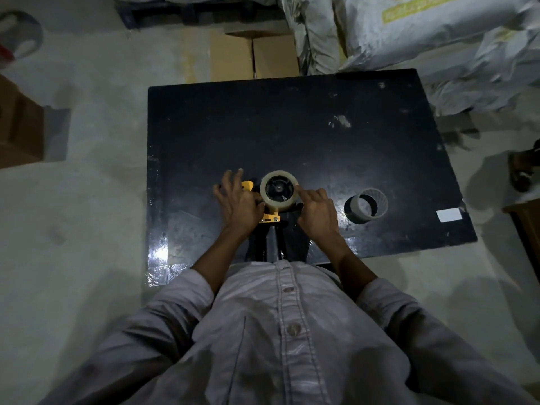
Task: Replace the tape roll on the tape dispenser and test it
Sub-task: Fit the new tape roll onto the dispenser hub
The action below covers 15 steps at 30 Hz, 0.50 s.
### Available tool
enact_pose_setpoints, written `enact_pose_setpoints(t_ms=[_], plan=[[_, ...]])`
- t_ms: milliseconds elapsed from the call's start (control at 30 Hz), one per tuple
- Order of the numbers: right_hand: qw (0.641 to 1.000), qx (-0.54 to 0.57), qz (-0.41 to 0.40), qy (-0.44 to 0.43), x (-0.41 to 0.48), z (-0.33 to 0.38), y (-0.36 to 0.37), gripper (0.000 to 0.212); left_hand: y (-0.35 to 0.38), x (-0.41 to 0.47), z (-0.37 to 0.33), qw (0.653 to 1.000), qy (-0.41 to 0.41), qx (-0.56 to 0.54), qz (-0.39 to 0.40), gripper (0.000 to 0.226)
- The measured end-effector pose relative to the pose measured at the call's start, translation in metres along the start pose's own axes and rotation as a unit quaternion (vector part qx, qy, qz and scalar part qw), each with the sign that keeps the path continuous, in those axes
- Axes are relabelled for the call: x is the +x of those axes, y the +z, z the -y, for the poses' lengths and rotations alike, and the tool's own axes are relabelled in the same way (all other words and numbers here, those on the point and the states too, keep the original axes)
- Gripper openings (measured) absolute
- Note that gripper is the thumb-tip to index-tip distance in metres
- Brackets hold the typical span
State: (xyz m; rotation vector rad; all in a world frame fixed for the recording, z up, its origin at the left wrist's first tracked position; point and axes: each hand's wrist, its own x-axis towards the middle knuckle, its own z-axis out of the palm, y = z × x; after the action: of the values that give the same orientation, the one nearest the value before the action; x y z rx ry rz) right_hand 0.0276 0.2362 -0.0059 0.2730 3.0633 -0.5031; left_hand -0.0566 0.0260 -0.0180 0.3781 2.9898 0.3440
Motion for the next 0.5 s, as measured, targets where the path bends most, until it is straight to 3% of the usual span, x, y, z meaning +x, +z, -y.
enact_pose_setpoints(t_ms=[200,367,500], plan=[[0.997,-0.004,-0.029,-0.078,-0.008,0.021,0.004,0.068,0.003,-0.004,0.0,1.0,-0.003,-0.006,-0.025,0.013],[0.99,-0.016,-0.021,-0.141,-0.02,0.034,0.026,0.033,0.005,-0.006,0.002,0.998,-0.001,-0.03,-0.049,0.009],[0.993,-0.038,-0.033,-0.11,-0.021,0.036,0.024,0.051,0.004,-0.004,0.001,0.997,0.003,-0.045,-0.059,0.007]])
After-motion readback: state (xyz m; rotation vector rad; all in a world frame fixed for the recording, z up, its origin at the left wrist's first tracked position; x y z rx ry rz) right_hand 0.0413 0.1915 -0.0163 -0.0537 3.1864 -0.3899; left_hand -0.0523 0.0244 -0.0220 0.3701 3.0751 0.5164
